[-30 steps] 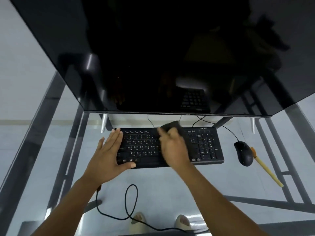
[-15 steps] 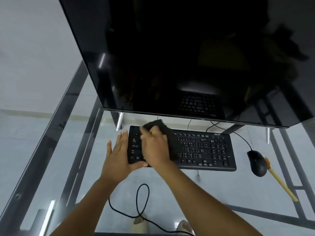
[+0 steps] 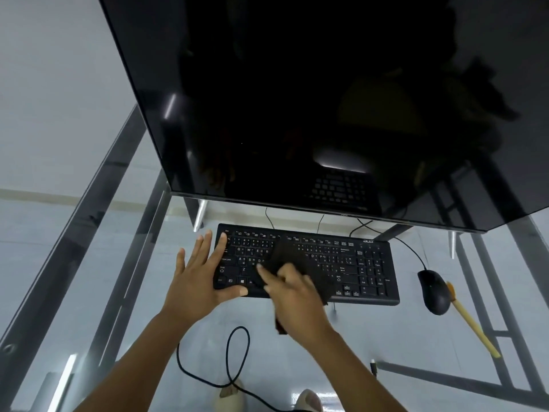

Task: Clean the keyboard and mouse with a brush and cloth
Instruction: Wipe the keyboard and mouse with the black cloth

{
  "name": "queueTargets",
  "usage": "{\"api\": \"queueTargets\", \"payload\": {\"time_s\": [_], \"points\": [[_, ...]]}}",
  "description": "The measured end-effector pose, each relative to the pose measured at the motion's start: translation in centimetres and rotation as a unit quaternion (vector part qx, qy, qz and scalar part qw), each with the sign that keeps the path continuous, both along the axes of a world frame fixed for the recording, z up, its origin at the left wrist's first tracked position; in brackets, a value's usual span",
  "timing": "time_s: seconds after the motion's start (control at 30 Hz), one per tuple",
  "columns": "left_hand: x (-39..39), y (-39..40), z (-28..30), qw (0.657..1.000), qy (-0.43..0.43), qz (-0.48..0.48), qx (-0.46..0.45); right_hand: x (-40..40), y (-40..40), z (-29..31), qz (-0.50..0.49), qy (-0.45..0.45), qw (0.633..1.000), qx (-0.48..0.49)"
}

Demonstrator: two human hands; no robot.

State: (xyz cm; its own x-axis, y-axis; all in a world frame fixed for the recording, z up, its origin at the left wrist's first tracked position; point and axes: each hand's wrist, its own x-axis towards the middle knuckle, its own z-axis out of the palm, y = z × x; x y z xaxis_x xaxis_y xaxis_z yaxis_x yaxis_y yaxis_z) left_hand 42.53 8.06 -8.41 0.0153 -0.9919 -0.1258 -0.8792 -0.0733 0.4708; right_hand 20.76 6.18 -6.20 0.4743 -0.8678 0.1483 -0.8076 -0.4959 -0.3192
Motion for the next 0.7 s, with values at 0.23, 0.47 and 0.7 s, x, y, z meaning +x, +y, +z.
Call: {"api": "queueTargets", "payload": {"time_s": [0.23,0.47,0.7], "points": [[0.5,0.0,0.0,1.000,-0.008,-0.003,0.012,-5.9,-2.5,-0.6,-0.306,-0.042,0.951,0.010],[0.0,-0.4,0.3,0.999,-0.021,-0.009,0.027,0.5,-1.0,0.0,-0.072,-0.009,0.997,-0.022],[0.2,-0.3,0.3,0.999,-0.028,-0.010,0.033,-12.8,-6.8,1.0,-0.409,-0.022,0.911,0.037]]}}
